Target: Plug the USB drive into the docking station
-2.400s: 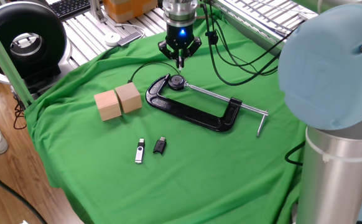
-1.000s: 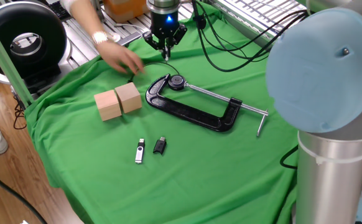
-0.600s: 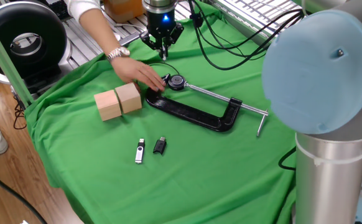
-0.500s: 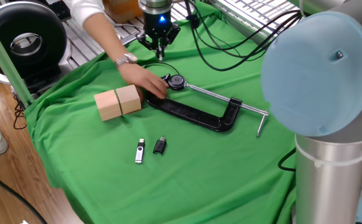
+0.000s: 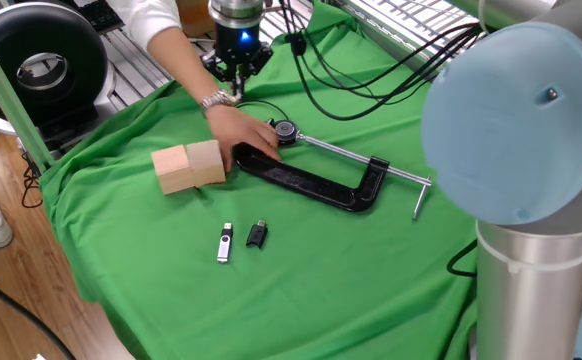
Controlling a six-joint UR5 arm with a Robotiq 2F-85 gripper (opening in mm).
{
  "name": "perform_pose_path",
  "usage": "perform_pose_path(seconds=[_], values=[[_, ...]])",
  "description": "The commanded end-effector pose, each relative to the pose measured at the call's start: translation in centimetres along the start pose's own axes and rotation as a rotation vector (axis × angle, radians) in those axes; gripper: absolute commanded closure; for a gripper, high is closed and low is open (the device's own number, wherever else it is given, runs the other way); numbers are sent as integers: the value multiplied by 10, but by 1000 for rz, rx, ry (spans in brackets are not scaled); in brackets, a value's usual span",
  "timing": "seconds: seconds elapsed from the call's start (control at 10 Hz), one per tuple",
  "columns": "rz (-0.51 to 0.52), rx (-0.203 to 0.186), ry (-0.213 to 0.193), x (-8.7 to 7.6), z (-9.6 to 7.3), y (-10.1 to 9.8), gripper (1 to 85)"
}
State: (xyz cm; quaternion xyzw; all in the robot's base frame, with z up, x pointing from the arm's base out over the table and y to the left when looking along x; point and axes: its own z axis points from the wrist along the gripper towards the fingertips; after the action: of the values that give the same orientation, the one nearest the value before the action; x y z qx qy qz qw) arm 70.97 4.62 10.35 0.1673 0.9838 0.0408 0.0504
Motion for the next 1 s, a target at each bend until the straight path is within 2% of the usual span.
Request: perform_pose_path(seconds=[0.0, 0.2, 0.4, 0.9], values=[[18, -51, -21, -8, 3, 19, 840], [24, -47, -16, -6, 2, 20, 840], [34, -83, -8, -6, 5, 30, 840], [31, -118, 22, 0, 2, 36, 840]])
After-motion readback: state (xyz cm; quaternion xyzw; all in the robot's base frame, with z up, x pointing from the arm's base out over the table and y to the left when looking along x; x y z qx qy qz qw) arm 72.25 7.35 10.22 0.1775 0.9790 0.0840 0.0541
